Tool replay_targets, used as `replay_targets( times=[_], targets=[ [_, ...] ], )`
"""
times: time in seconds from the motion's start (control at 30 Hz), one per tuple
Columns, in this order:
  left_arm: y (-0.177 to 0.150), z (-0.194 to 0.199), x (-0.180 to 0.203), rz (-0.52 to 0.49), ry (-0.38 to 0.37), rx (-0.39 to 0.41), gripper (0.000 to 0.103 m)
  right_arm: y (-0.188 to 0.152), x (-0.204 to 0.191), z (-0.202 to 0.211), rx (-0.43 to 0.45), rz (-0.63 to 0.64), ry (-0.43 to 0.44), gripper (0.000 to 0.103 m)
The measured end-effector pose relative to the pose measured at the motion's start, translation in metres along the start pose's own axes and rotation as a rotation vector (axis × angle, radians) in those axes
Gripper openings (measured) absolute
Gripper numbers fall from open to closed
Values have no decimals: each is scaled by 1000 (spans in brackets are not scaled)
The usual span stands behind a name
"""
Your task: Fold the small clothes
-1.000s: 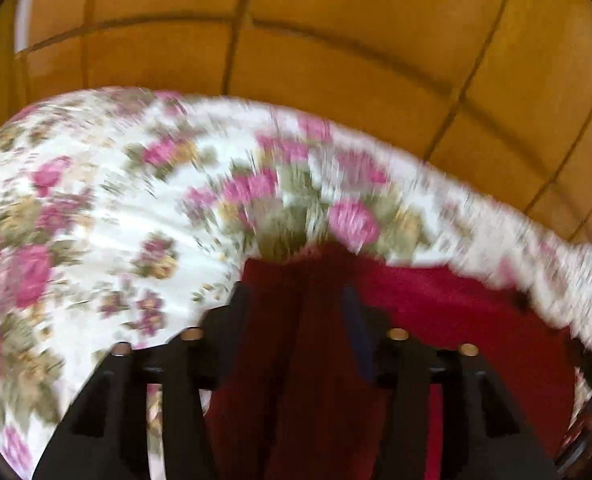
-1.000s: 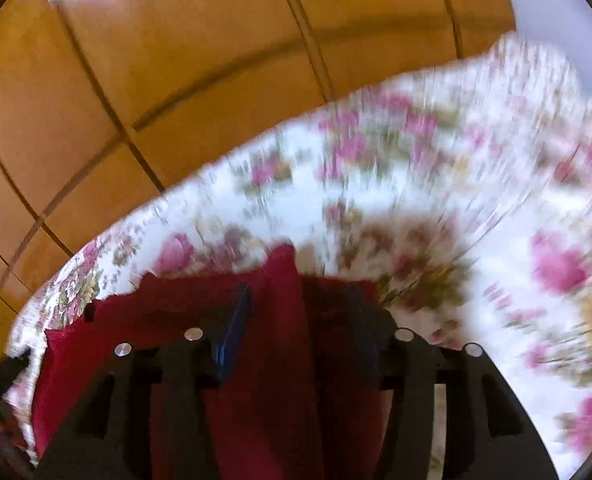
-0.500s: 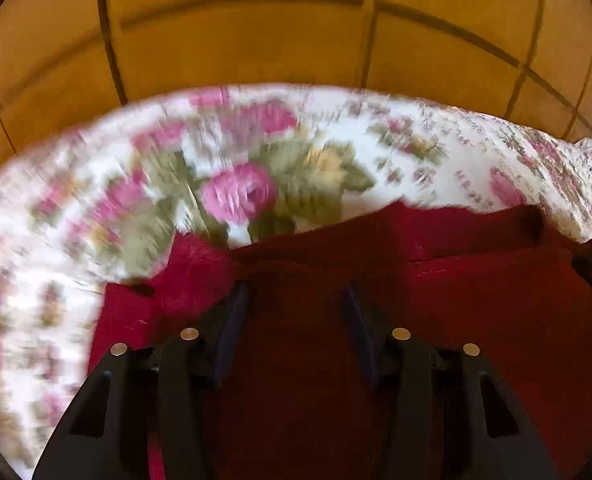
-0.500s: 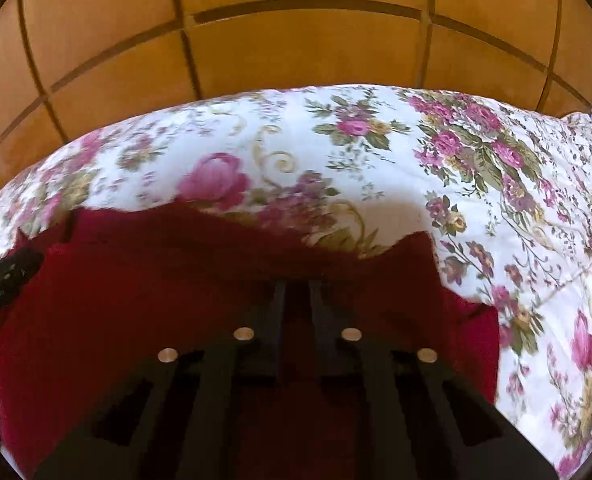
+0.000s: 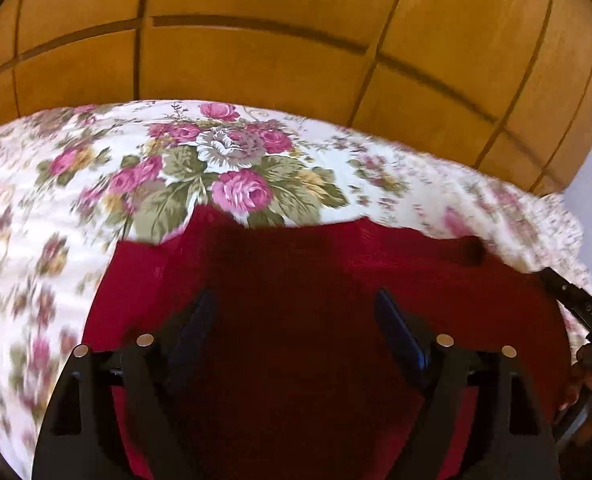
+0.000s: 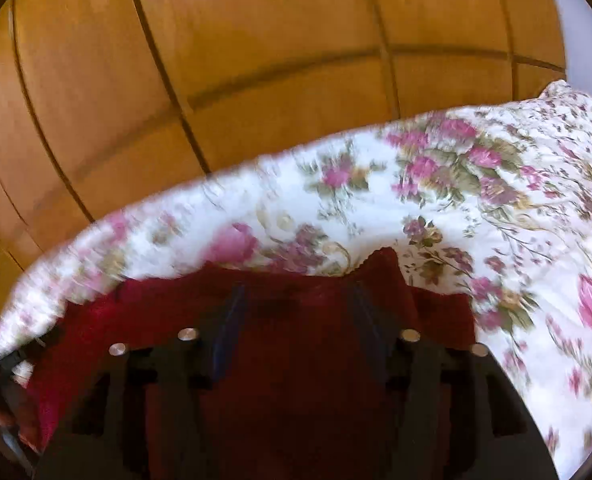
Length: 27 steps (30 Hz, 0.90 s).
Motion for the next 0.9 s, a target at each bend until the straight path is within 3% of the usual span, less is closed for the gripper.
replay_targets(
  times=[0.13,0.23,0.5,0.6,0.7,0.83,0.9],
  targets=[
    [-26,26,8,8,-24,7,81,-18,0,46,19,-91,19,55],
    [-47,42,22,3,-55,10,86,-42,6,71,3,-176,24,63],
    [-91,78,58,-103,-128,43,86,-103,43,116,-41,-393,-8,70],
    [-107,81,64,-115,-155,18,61,-124,49,122,-70,-470,23,69],
    [-118,81,74,-159,-167,6,59,-140,37,124,-89,-532,131,66],
    [-120,82,89,-207,-188,20,59,-142,25,113,-104,-524,175,65],
    [-121,74,90,-220,-173,8,50,-139,21,107,-96,-523,182,65]
  ],
)
Point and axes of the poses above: each gripper's, at about its wrist camera, not at the fingertips, and z roughly against the way its jaws point, x to its right, y to its top, the point moved 10 cm from there along -z, roughly the way its jaws point, and after that the axes turned 4 degrees about -y, right-handed, at the moved point
